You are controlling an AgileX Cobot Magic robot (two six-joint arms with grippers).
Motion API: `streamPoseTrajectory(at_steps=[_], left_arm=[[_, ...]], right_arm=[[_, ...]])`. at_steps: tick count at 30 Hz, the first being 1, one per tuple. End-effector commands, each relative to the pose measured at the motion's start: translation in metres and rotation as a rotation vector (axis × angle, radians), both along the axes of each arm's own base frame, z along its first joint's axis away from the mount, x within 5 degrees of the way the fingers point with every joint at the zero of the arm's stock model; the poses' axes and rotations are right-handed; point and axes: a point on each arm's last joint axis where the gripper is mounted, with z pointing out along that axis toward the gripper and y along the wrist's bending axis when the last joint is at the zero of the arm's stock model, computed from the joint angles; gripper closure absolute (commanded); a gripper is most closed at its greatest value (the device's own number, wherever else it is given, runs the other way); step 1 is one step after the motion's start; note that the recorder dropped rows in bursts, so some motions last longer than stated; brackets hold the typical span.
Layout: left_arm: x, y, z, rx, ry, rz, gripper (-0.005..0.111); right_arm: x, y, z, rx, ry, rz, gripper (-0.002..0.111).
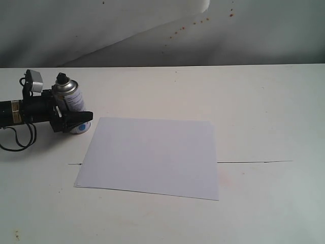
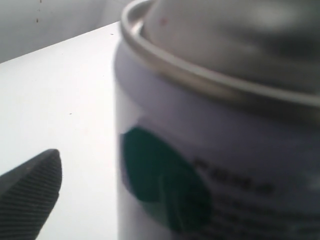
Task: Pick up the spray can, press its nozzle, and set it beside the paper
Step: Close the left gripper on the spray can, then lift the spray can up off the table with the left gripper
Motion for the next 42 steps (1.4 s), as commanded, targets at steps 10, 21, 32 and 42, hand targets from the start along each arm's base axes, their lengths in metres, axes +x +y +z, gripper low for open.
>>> streamPoseTrajectory(at_steps=[10, 21, 32, 42], left_arm=[[0.0, -0.002, 0.001, -0.009, 0.013, -0.01, 0.044], [-0.002, -0.003, 0.0, -0.002, 0.035, -0.025, 0.106], [0.003, -0.003, 0.058, -0.028, 0.017, 0.005, 0.107], [-0.012, -0.058, 0.13, 0.106, -0.026, -0.086, 0.107]], right_arm=[[0.0, 0.0, 0.0, -0.009, -0.005, -0.003, 0.108], [0.0, 0.0, 0.0, -0.009, -0.005, -0.003, 0.108], [0.0, 0.0, 0.0, -0.009, -0.005, -0.003, 0.108], [0.0, 0.0, 0.0, -0.009, -0.005, -0.003, 0.108]])
